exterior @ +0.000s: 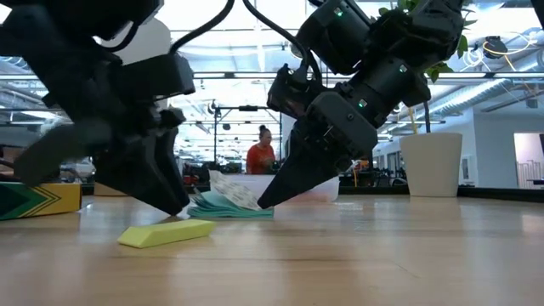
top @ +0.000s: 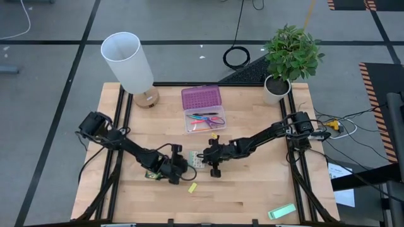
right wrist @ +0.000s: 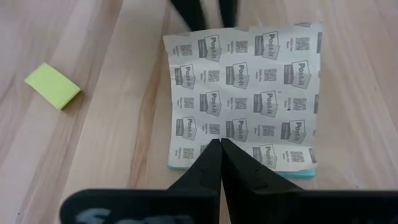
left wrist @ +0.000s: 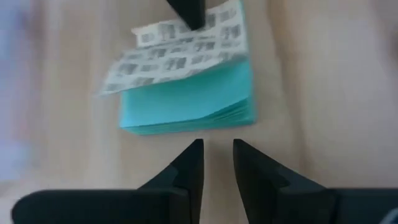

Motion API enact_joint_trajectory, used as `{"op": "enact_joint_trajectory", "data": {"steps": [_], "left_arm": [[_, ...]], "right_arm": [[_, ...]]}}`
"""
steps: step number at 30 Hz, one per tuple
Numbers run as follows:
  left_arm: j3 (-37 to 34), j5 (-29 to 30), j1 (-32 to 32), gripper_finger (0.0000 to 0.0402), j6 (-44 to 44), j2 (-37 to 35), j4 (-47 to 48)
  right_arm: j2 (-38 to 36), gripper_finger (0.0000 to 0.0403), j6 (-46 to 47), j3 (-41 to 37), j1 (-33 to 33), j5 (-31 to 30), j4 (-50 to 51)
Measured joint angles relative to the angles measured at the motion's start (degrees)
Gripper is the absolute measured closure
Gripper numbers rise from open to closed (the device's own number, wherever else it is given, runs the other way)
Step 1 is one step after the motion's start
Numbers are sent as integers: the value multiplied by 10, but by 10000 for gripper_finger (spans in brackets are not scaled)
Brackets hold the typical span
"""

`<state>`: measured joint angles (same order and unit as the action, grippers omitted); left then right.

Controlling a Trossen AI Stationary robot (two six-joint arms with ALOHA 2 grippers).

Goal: Pack school essentials
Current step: Put the blue sticky notes into the purple supply box

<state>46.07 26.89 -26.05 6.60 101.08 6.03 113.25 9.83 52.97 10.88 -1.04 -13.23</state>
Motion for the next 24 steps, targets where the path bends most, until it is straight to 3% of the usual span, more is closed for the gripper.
{"op": "enact_joint_trajectory", "data": {"steps": [3, 7, 14, 24], "left_arm": [[-1, 48, -19, 299, -97, 1, -18], [-1, 90, -43, 240, -201, 1, -34], [0, 89, -43, 135, -353, 8, -79], [2, 48, -16, 112, -474, 40, -116]], "right_arm": [[0, 403, -2, 0, -1, 10, 0], [0, 403, -3, -1, -1, 10, 0], [1, 403, -4, -1, -1, 11, 0], [1, 403, -2, -2, -1, 13, -10]]}}
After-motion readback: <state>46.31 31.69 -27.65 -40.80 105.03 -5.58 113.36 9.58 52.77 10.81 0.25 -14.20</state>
